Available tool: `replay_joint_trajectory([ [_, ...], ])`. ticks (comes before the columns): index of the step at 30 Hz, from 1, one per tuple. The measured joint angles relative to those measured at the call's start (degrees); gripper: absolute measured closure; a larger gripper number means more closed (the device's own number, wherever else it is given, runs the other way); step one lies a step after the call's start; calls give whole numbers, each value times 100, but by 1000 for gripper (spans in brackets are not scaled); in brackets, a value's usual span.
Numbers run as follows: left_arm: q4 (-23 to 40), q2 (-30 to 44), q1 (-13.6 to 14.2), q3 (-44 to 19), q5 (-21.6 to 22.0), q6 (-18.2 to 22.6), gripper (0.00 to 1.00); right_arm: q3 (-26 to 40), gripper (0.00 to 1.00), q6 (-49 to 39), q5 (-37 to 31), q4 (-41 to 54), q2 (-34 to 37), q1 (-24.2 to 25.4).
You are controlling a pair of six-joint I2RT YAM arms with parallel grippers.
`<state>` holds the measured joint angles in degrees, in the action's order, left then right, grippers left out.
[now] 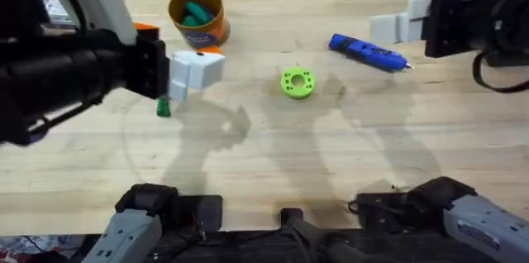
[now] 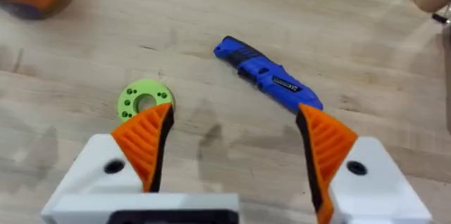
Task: Pick up the gripper from the table and insert it into the empty holder that is missing its gripper. Then pick up a screw, insert it into the mounting hole, and use the screwdriver to tighten it. Finally, clean up the table by picking up the vegetable and placing it into the bucket.
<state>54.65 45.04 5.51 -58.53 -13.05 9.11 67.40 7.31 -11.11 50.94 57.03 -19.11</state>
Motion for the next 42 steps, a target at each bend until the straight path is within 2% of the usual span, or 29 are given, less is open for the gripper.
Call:
replay_joint_trajectory([
  [2, 94, 178, -286, -49, 124, 55, 16, 0, 5, 37, 0, 30, 0, 0],
  [5, 315, 475, -882, -57, 186, 100, 14, 0, 6, 66, 0, 87, -2, 0],
  [9, 717, 891, -1976, -57, 221, 141, 15, 0, 6, 70, 0, 159, 0, 0],
  [12, 677, 1152, -2637, -57, 163, 143, 14, 0, 6, 66, 0, 159, 0, 0],
  [15, 585, 1465, -2962, -57, 99, 198, 14, 0, 6, 66, 0, 152, 0, 0],
  [24, 321, 2601, -2954, 51, 41, 574, 14, 0, 6, 66, -2, 185, 8, 0],
  [31, -329, 3273, -2934, 642, 98, 653, 14, 0, 5, 62, 0, 179, 133, 0],
  [42, -798, 3903, -2767, 754, 260, 840, 14, 0, 5, 62, 0, 179, 170, 0],
])
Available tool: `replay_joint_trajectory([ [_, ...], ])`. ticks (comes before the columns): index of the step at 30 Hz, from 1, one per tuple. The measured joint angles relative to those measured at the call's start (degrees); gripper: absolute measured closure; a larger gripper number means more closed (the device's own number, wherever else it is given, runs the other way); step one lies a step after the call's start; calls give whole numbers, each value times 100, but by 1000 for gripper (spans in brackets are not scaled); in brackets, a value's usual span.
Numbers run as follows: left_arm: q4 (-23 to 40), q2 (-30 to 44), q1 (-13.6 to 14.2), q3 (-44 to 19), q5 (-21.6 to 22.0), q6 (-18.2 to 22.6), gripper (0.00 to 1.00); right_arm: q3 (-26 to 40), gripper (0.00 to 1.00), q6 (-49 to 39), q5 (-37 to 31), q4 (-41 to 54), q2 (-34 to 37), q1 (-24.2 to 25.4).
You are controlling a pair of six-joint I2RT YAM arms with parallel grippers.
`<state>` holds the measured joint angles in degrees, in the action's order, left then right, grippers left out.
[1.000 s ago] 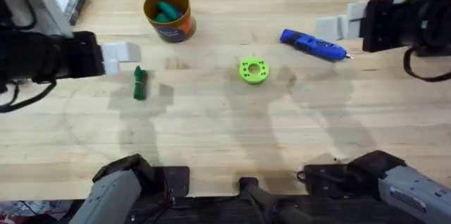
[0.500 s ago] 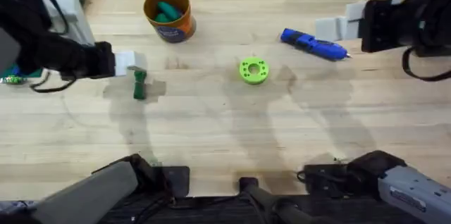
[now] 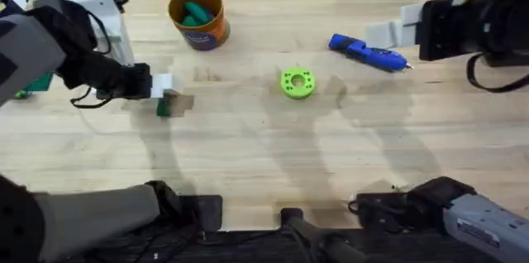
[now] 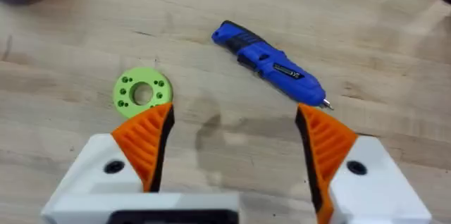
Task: Pick up the gripper from the table and insert it into the empty holder that is missing its gripper. Then pick up a screw, insert it into the mounting hole, and use the screwdriver to tighten it. Finally, clean up the table by picking up the vegetable and placing it into the bucket.
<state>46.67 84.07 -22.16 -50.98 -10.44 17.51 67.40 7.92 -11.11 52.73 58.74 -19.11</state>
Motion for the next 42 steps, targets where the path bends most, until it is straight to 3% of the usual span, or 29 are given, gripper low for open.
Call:
replay_joint_trajectory([
  [11, -18, 444, 618, -4, 504, 128, 14, 0, 5, 0, 0, 4, -1, 0],
  [42, -17, 444, 626, -4, 514, 132, 14, 0, 5, 0, 0, 4, -2, 0],
])
